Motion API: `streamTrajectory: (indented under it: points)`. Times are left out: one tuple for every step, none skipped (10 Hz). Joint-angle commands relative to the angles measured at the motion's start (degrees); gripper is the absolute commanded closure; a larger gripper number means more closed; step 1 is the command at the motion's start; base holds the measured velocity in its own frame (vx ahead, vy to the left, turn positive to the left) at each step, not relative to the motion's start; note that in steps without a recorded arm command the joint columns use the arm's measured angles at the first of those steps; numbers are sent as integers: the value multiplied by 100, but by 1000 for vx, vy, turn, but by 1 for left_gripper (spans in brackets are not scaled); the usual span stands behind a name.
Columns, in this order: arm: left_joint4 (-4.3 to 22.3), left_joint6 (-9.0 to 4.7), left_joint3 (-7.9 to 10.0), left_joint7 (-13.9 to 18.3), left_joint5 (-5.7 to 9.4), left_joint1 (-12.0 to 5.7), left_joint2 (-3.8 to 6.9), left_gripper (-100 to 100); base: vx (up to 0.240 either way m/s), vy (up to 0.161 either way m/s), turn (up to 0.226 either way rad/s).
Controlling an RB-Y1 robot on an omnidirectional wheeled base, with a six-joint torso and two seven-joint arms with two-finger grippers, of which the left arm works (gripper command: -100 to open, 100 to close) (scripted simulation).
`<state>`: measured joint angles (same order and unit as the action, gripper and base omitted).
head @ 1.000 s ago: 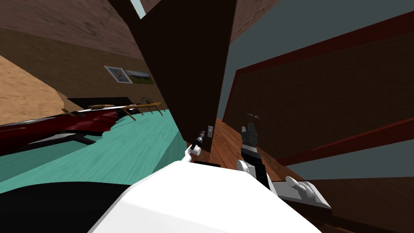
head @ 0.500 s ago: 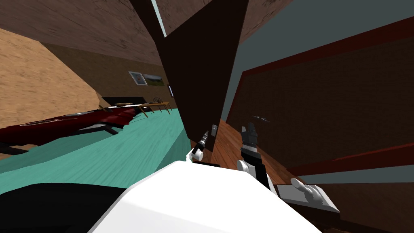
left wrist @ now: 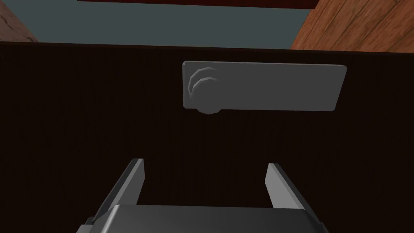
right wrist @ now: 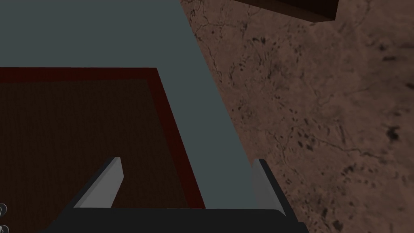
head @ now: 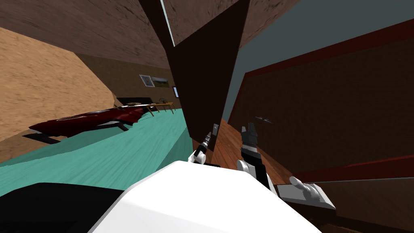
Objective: Push the door open
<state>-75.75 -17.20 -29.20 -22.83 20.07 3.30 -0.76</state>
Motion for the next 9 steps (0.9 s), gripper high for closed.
streamTrajectory:
  points:
    - [11,4,29,16,-3,-28,167,-100,172,-29,-14]
    - [37,1,51,23,-9,-53,213,-100,229,-66,-15]
    - [65,-3,74,31,-16,-80,221,-100,240,-88,-19]
    - [92,-6,96,39,-22,-107,184,-100,221,-100,-20]
    - [118,-9,118,46,-28,-132,112,-100,193,-152,-24]
    - [139,-12,135,52,-33,-152,14,-100,148,-162,-18]
    - [161,-15,153,58,-38,-173,-126,-100,130,-129,-17]
    - [133,1,144,43,-37,-155,-55,-100,60,-56,2]
    - [133,1,144,43,-37,-155,-55,100,-7,3,5]
